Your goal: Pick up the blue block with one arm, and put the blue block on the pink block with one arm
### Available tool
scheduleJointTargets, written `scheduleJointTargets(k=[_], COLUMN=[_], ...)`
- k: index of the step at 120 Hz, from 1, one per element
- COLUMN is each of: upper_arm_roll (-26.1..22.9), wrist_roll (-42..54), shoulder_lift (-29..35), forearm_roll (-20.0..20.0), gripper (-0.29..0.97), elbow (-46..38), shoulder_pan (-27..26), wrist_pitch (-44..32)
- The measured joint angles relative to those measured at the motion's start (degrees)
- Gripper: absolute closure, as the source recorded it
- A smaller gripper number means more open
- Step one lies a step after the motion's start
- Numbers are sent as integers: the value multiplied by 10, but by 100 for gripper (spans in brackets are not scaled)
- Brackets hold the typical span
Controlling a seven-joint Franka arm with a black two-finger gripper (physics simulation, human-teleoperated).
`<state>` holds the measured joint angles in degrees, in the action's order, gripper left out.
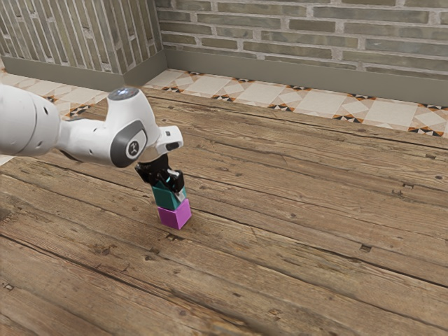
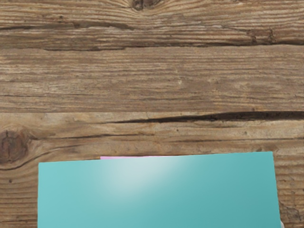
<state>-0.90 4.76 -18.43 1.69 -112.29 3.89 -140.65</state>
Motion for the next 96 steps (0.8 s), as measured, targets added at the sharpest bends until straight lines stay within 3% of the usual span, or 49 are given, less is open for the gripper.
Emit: scheduleJointTargets(k=[22, 29, 55, 96], upper_arm_roll=[0, 0, -1, 0], wrist_roll=[-3, 0, 19, 39], shoulder_lift=[-2, -2, -2, 55], forearm_roll=[1, 6, 20, 23], gripper=[39, 28, 13, 3], elbow=[1, 1, 3, 3], shoulder_pan=[0, 0, 1, 0], wrist_pitch=[-1, -1, 1, 21])
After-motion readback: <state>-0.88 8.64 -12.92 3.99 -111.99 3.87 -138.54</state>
